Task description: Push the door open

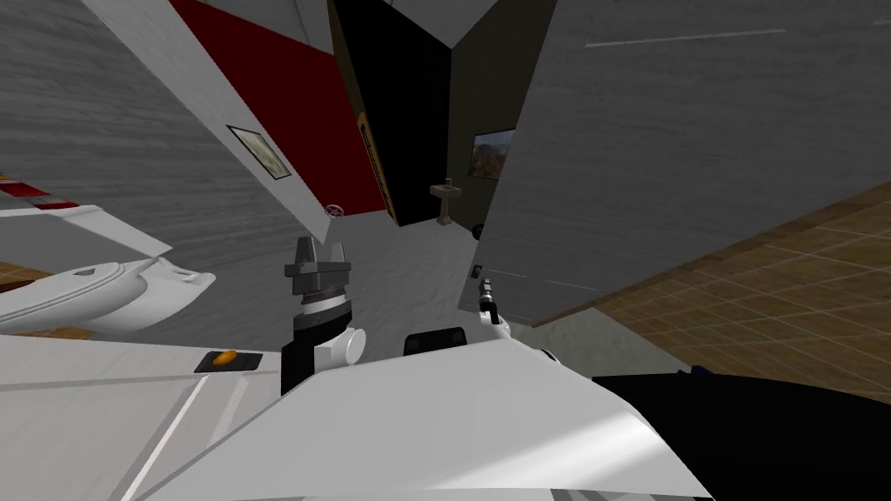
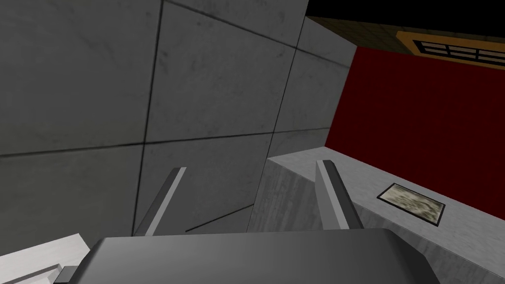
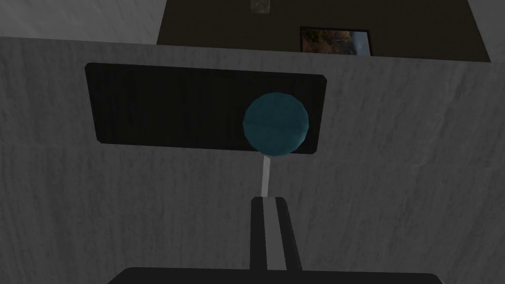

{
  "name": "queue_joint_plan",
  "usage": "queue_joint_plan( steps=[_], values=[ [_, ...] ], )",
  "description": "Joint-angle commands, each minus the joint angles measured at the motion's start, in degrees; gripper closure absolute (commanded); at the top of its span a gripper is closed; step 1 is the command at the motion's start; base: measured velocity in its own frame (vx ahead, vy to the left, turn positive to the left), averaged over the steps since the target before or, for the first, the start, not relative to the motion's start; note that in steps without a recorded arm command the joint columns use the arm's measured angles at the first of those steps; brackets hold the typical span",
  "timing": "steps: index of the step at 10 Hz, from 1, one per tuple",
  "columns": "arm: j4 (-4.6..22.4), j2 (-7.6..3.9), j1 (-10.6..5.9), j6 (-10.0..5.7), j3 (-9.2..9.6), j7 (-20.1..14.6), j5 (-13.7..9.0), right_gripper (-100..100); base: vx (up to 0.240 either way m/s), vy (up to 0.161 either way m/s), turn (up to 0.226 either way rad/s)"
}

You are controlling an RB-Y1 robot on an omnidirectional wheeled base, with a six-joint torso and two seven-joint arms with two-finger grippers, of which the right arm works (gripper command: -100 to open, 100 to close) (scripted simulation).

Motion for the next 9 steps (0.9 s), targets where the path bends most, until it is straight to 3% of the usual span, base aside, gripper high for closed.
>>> queue_joint_plan(
  steps=[1, 5, 9],
  values=[
    [-0.3, 0.37, 0.01, 0.33, -0.19, 0.1, -0.2, -100, -0.185, 0.162, -0.044],
    [-0.3, 0.97, -0.2, 0.65, -0.5, 0.2, -0.6, -100, -0.181, 0.122, -0.047],
    [0.0, 0.67, 0.08, -0.32, -0.91, 0.4, -0.9, -100, 0.179, -0.047, 0.032]
  ],
)
